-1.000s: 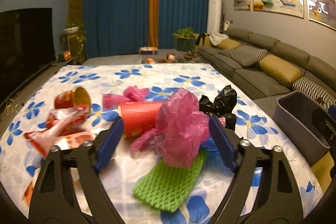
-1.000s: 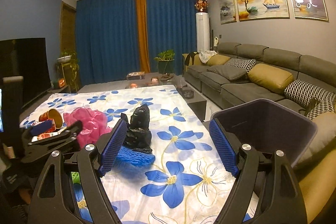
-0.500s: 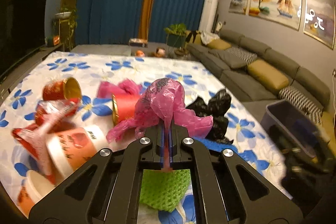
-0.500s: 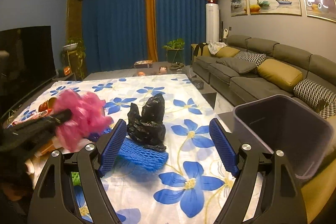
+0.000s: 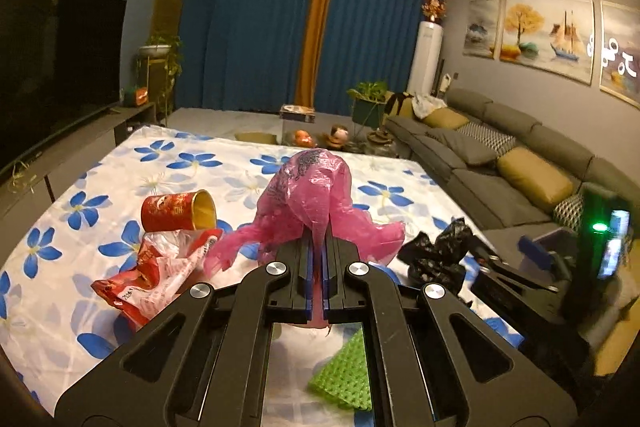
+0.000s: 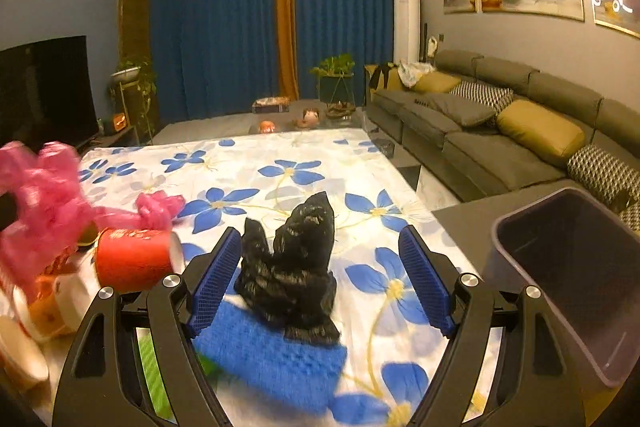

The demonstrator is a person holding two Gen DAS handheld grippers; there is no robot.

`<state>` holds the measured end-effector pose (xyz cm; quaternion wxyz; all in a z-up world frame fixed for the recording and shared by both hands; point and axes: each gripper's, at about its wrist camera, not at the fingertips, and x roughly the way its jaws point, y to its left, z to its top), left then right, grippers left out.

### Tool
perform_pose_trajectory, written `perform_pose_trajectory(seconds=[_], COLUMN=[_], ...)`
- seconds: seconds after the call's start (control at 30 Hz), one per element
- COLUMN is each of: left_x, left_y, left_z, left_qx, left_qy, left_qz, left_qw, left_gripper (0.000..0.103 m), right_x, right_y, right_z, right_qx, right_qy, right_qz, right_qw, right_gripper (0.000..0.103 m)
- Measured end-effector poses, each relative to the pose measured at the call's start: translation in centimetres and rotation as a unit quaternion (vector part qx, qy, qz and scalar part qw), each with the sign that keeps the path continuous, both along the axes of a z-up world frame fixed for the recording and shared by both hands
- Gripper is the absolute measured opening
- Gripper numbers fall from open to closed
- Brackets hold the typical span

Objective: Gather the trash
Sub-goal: 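Grasp the pink plastic bag with the left gripper while the right gripper grasps the black bag, then carry the pink bag and black bag to the grey bin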

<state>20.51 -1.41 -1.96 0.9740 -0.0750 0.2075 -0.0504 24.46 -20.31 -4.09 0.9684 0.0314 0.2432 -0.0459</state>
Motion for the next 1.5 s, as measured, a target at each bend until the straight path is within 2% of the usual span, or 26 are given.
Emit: perform_pose_trajectory(seconds=[0.07, 0.2, 0.37, 0.43, 0.53, 0.93, 1.2, 1.5], left_x=[-0.1, 0.0, 0.4, 0.4, 0.3, -1.5, -3.4, -4.9], left_y=[0.3, 0.5, 0.4, 0.2, -0.2, -1.2, -3.8, -7.9], left_z=[0.3, 0.6, 0.3, 0.3, 0.3, 2.1, 2.8, 2.7], left_qx=[-0.001, -0.002, -0.001, 0.001, 0.002, 0.005, 0.009, 0.017], left_qy=[-0.007, -0.012, -0.004, -0.003, -0.002, -0.022, -0.027, -0.024], left_qz=[0.004, 0.005, 0.005, 0.004, 0.001, -0.013, -0.039, -0.08], left_qw=[1.0, 0.9999, 1.0, 1.0, 1.0, 0.9997, 0.9988, 0.9964], left_gripper=[0.002, 0.002, 0.002, 0.002, 0.002, 0.002, 0.002, 0.002], right_x=[1.4, 3.7, 5.1, 5.2, 4.9, -1.5, -6.0, -9.4], right_y=[-0.1, -0.2, -0.4, -0.3, 0.0, -2.8, -3.9, -6.2], right_z=[-0.4, -1.5, -2.7, -3.0, -3.0, 2.7, 4.5, 5.1], right_qx=[0.003, 0.006, 0.018, 0.018, 0.012, 0.051, 0.054, 0.038], right_qy=[0.01, 0.033, 0.059, 0.064, 0.059, -0.028, -0.048, -0.06], right_qz=[-0.001, 0.004, 0.017, 0.025, 0.031, 0.032, 0.04, 0.023], right_qw=[1.0, 0.999, 0.998, 0.997, 0.998, 0.998, 0.997, 0.997], right_gripper=[0.077, 0.065, 0.033, 0.015, 0.007, 0.005, 0.005, 0.005])
